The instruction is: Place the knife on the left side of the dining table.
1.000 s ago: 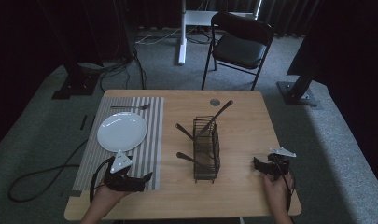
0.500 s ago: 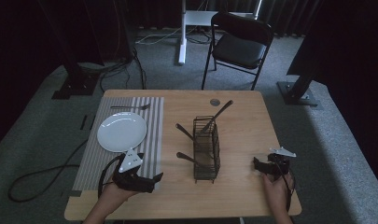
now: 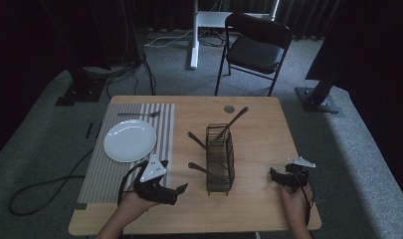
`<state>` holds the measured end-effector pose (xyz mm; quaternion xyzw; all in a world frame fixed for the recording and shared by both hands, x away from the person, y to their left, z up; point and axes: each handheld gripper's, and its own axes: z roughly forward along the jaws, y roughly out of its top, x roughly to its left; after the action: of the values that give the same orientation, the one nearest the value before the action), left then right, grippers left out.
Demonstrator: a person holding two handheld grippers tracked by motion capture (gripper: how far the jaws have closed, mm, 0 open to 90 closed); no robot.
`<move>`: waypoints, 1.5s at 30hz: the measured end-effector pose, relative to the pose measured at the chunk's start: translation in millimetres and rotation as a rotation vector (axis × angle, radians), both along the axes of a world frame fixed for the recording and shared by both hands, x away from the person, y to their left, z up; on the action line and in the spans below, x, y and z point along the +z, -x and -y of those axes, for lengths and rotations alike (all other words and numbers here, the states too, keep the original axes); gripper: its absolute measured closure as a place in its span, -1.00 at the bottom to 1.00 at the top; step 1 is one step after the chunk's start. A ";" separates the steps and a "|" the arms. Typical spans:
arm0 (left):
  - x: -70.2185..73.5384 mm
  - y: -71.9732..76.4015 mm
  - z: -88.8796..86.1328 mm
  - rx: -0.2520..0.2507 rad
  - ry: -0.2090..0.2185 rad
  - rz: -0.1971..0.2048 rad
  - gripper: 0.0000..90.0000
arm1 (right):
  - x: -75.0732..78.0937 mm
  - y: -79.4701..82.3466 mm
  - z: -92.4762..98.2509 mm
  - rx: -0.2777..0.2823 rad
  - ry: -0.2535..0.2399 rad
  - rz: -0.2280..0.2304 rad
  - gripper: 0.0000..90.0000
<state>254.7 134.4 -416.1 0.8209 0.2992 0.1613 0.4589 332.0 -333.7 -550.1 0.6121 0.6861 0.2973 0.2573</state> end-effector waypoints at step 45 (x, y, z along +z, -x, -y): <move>5.9 -15.4 35.8 -0.096 0.152 0.017 0.66 | 0.1 0.0 -0.1 0.000 -0.001 0.000 -0.74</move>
<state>270.0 98.6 -410.2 0.7958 0.2667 0.1229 0.5296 332.0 -333.6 -550.0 0.6125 0.6859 0.2974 0.2570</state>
